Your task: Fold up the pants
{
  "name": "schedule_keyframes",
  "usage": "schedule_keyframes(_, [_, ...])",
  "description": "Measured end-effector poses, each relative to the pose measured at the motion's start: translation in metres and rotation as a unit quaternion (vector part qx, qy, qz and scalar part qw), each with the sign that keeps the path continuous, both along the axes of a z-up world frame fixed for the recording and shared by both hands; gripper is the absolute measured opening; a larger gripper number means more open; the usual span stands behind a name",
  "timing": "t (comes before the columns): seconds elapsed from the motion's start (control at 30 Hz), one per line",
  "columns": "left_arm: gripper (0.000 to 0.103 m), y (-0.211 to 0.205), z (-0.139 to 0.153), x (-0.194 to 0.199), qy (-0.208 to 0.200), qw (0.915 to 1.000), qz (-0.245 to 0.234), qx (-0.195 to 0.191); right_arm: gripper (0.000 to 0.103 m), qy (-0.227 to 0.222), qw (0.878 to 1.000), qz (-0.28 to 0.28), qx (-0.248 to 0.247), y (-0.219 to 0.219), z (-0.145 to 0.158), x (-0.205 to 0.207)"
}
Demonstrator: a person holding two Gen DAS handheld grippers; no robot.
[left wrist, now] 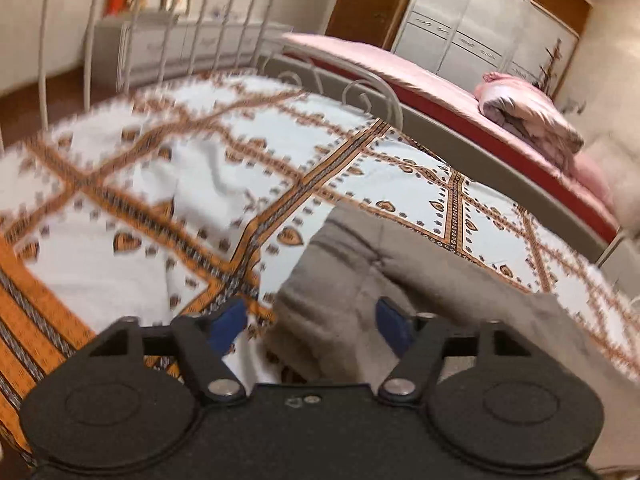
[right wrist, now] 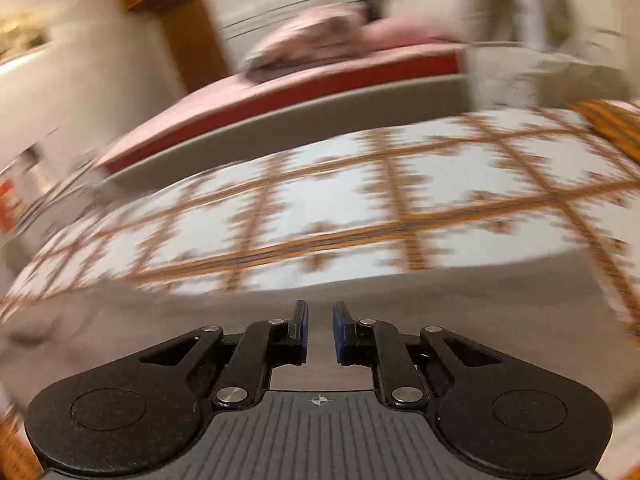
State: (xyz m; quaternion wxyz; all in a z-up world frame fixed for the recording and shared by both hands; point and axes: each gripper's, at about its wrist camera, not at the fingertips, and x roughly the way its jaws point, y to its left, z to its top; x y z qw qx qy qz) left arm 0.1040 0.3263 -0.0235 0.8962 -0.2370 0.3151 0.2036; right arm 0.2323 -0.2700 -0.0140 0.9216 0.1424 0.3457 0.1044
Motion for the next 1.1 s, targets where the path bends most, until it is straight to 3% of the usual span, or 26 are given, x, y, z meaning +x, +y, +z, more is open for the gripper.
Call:
schedule_keyframes(0.03, [0.046, 0.005, -0.003, -0.001, -0.002, 0.9999, 0.002, -0.013, 0.020, -0.002, 1.000, 0.022, -0.007, 0.017, 0.000, 0.002])
schedule_keyframes(0.1, [0.039, 0.013, -0.010, 0.000, -0.008, 0.9992, 0.002, -0.040, 0.050, -0.005, 0.999, 0.047, -0.018, 0.042, -0.002, 0.005])
schedule_keyframes(0.13, [0.035, 0.015, -0.010, -0.001, -0.016, 0.9986, -0.002, -0.050, 0.054, -0.008, 0.998, 0.053, -0.023, 0.052, -0.003, 0.007])
schedule_keyframes(0.2, [0.035, 0.015, -0.014, 0.006, -0.021, 0.9975, -0.017, -0.065, 0.055, -0.013, 0.998, 0.059, -0.024, 0.062, -0.003, 0.009])
schedule_keyframes(0.27, [0.036, 0.012, -0.020, 0.014, -0.001, 0.9981, -0.026, -0.057, 0.055, -0.012, 0.998, 0.058, -0.017, 0.061, -0.006, 0.010])
schedule_keyframes(0.33, [0.020, 0.015, -0.021, 0.018, 0.002, 0.9982, -0.033, -0.051, 0.055, -0.001, 0.999, 0.047, -0.026, 0.057, -0.011, 0.010])
schedule_keyframes(0.4, [0.006, 0.015, -0.008, 0.010, -0.026, 0.9989, -0.023, -0.033, 0.055, 0.011, 0.999, 0.030, -0.030, 0.046, -0.014, 0.010])
schedule_keyframes(0.47, [0.007, 0.009, -0.006, 0.005, -0.009, 0.9995, -0.029, -0.007, 0.055, 0.016, 1.000, 0.010, -0.016, 0.033, -0.012, 0.006])
schedule_keyframes(0.5, [0.008, 0.012, -0.017, 0.005, 0.016, 0.9991, -0.032, -0.022, 0.055, 0.016, 1.000, 0.000, -0.007, 0.025, -0.012, 0.005])
schedule_keyframes(0.53, [0.017, 0.017, -0.024, 0.003, 0.024, 0.9988, -0.029, -0.033, 0.055, 0.017, 1.000, -0.010, -0.001, 0.018, -0.011, 0.004])
schedule_keyframes(0.6, [0.017, 0.024, -0.014, -0.009, -0.008, 0.9993, 0.001, -0.037, 0.055, 0.019, 1.000, -0.025, -0.002, 0.007, -0.010, 0.001])
schedule_keyframes(0.7, [0.014, 0.013, 0.013, -0.023, -0.055, 0.9975, 0.043, 0.007, 0.055, 0.015, 0.999, -0.037, -0.001, -0.010, -0.008, -0.008])
schedule_keyframes(0.8, [0.018, -0.013, 0.030, -0.004, -0.089, 0.9958, -0.009, 0.017, 0.055, 0.016, 0.999, -0.046, -0.010, -0.024, -0.010, -0.014])
schedule_keyframes(0.9, [0.019, -0.047, 0.029, 0.036, -0.069, 0.9935, -0.088, 0.020, 0.055, 0.026, 0.998, -0.065, -0.010, -0.040, -0.015, -0.018])
schedule_keyframes(1.07, [0.023, -0.087, 0.011, 0.087, -0.029, 0.9852, -0.168, 0.017, 0.055, 0.032, 0.994, -0.102, 0.012, -0.065, -0.018, -0.022])
schedule_keyframes(1.1, [0.029, -0.091, 0.004, 0.097, -0.012, 0.9838, -0.178, 0.022, 0.055, 0.034, 0.994, -0.107, 0.012, -0.069, -0.019, -0.023])
